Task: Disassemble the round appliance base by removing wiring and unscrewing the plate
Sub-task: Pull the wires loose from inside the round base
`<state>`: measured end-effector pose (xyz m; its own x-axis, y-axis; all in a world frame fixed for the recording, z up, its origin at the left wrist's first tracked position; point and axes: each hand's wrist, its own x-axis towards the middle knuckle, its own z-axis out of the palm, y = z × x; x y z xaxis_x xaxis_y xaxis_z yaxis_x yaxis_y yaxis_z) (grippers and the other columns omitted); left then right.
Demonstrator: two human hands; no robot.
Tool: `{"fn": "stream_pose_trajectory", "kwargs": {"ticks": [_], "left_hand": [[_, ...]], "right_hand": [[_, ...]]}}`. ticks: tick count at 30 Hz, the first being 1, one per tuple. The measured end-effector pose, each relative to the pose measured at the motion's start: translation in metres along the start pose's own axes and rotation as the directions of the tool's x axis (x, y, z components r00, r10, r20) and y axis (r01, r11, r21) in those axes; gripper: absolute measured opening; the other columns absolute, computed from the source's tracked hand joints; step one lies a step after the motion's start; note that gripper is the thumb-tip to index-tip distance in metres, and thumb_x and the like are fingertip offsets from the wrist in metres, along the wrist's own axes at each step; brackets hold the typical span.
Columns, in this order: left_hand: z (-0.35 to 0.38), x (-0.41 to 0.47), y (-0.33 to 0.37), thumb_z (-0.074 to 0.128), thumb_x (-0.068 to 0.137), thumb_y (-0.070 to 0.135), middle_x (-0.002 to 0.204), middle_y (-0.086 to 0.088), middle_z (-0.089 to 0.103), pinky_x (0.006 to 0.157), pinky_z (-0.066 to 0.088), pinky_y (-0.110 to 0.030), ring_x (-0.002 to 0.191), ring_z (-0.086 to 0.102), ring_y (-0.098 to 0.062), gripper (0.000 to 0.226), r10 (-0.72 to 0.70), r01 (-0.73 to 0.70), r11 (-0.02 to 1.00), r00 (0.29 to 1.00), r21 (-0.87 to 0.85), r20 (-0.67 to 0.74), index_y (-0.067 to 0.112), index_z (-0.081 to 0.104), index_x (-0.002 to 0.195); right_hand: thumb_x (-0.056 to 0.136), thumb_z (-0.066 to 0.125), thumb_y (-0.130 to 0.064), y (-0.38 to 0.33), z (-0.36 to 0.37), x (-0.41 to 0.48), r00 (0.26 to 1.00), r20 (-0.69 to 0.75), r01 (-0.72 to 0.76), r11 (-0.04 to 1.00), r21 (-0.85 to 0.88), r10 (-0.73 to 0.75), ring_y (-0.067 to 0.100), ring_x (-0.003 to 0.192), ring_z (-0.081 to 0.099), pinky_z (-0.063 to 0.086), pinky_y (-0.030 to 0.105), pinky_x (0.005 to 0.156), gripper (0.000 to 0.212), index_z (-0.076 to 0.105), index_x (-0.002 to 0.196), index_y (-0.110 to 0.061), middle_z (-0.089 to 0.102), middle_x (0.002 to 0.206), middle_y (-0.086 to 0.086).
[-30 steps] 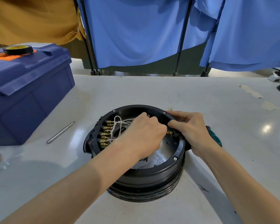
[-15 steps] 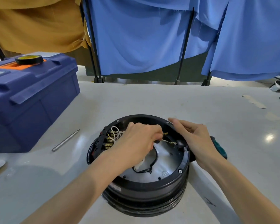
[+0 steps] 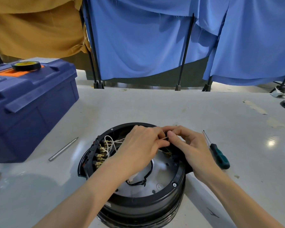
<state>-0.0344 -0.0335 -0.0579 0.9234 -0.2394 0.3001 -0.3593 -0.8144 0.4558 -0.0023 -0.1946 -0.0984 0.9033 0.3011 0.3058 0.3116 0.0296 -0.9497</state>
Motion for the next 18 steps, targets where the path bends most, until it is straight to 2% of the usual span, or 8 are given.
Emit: {"fn": "stream_pose_trajectory", "kwargs": {"ticks": [2, 4, 9, 11, 13, 15, 18], "left_hand": [[-0.003, -0.003, -0.003, 0.055, 0.095, 0.033, 0.081, 0.0, 0.072, 0.085, 0.046, -0.038, 0.082, 0.067, -0.018, 0.018, -0.024, 0.025, 0.997, 1.0, -0.067, 0.007, 0.019, 0.064, 0.102], [-0.002, -0.004, -0.003, 0.051, 0.097, 0.028, 0.083, 0.0, 0.071, 0.087, 0.044, -0.038, 0.084, 0.066, -0.017, 0.017, -0.007, 0.007, 1.0, 1.0, -0.013, -0.004, 0.018, 0.064, 0.101], [0.004, 0.001, 0.001, 0.042, 0.101, 0.032, 0.078, 0.008, 0.067, 0.089, 0.03, -0.032, 0.082, 0.058, -0.014, 0.019, 0.075, -0.062, 0.98, 0.995, 0.191, -0.061, 0.023, 0.059, 0.102], [0.006, 0.002, 0.002, 0.041, 0.101, 0.033, 0.077, 0.009, 0.065, 0.087, 0.029, -0.031, 0.083, 0.055, -0.013, 0.019, 0.099, -0.082, 0.971, 0.993, 0.224, -0.064, 0.024, 0.058, 0.101], [0.006, 0.001, 0.001, 0.046, 0.099, 0.031, 0.077, 0.008, 0.064, 0.087, 0.033, -0.032, 0.085, 0.055, -0.012, 0.015, 0.096, -0.084, 0.984, 0.993, 0.16, -0.067, 0.023, 0.059, 0.1], [0.002, 0.001, -0.002, 0.061, 0.091, 0.027, 0.077, 0.007, 0.066, 0.083, 0.043, -0.033, 0.079, 0.06, -0.012, 0.015, 0.039, -0.041, 0.999, 0.997, -0.026, -0.071, 0.021, 0.06, 0.105], [-0.004, 0.0, -0.012, 0.082, 0.071, 0.022, 0.082, 0.009, 0.063, 0.072, 0.05, -0.027, 0.068, 0.061, -0.008, 0.048, -0.107, 0.097, 0.98, 0.993, -0.175, -0.048, 0.024, 0.056, 0.112]], "right_hand": [[0.093, 0.06, -0.019, 0.0, 0.0, 0.0, 1.0, -0.02, -0.014, 1.0, 0.011, 0.014, 0.024, 0.089, 0.071, 0.057, 0.042, 0.081, 0.025, 0.064, 0.083, 0.005, 0.071, 0.111, 0.0], [0.093, 0.06, -0.017, -0.001, 0.0, 0.0, 1.0, -0.023, -0.014, 1.0, 0.01, 0.015, 0.025, 0.088, 0.071, 0.057, 0.041, 0.08, 0.024, 0.064, 0.08, 0.003, 0.071, 0.111, 0.0], [0.091, 0.061, -0.011, 0.0, -0.001, 0.0, 1.0, -0.003, -0.002, 1.0, 0.013, 0.002, 0.012, 0.082, 0.071, 0.056, 0.022, 0.069, 0.022, 0.064, 0.078, 0.007, 0.072, 0.108, -0.002], [0.091, 0.061, -0.008, 0.001, -0.001, 0.001, 1.0, 0.008, 0.0, 1.0, 0.022, 0.0, 0.015, 0.084, 0.071, 0.054, 0.02, 0.071, 0.022, 0.065, 0.078, 0.008, 0.072, 0.109, -0.001], [0.091, 0.061, -0.01, 0.001, -0.001, 0.001, 1.0, 0.021, 0.006, 1.0, 0.003, -0.007, 0.02, 0.089, 0.071, 0.056, 0.025, 0.076, 0.022, 0.066, 0.078, 0.008, 0.072, 0.11, -0.001], [0.091, 0.062, -0.012, 0.0, -0.002, 0.0, 1.0, 0.016, -0.009, 1.0, -0.006, 0.009, 0.021, 0.092, 0.071, 0.058, 0.03, 0.08, 0.023, 0.067, 0.078, 0.006, 0.071, 0.112, -0.003], [0.091, 0.062, -0.012, -0.002, -0.004, 0.001, 0.999, -0.022, -0.042, 0.999, -0.01, 0.042, 0.015, 0.1, 0.069, 0.057, 0.027, 0.08, 0.025, 0.065, 0.072, 0.004, 0.071, 0.114, -0.005]]}}
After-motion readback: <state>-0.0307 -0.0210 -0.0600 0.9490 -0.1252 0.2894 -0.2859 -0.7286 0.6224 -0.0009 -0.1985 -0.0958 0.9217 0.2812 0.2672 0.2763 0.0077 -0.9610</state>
